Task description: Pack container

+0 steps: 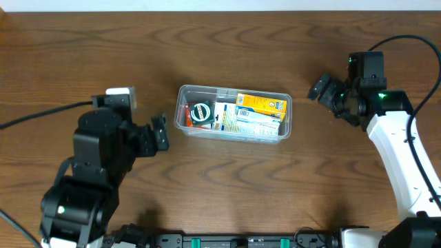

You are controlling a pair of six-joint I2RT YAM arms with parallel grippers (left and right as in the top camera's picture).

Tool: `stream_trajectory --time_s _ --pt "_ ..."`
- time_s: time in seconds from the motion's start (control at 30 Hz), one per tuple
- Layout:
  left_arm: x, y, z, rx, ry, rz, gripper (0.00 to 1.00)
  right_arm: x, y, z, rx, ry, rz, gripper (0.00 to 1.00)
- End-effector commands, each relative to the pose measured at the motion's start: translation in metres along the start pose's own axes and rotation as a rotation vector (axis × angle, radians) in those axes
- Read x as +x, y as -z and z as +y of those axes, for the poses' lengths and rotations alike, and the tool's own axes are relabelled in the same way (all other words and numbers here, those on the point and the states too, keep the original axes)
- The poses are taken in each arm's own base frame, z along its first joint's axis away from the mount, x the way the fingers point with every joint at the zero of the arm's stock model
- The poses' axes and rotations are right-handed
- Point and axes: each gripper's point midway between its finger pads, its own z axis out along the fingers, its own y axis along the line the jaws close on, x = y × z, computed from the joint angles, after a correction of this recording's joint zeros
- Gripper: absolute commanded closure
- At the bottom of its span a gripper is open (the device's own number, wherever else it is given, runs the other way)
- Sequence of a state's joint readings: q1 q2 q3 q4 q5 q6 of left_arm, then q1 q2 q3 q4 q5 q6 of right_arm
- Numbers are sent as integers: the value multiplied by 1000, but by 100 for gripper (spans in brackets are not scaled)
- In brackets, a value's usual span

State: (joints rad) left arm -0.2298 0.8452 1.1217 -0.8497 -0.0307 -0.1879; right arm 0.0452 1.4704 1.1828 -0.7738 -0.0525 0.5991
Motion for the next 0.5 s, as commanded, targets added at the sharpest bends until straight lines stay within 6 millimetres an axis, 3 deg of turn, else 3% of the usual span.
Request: stream_trajectory --time_s 0.0,0.17,0.33,0.47 --pt "-7 12 9 -48 -34 -38 2 -4 7 1 -11 -17 -20 1" --pt "-10 18 24 -130 -33 -70 2 -4 7 1 -11 -17 -20 1" --pt "-5 17 28 -139 -111 -87 2 -4 7 1 -11 -17 -20 1" --pt "3 19 44 -173 -68 -132 2 -4 7 1 -11 -17 -20 1"
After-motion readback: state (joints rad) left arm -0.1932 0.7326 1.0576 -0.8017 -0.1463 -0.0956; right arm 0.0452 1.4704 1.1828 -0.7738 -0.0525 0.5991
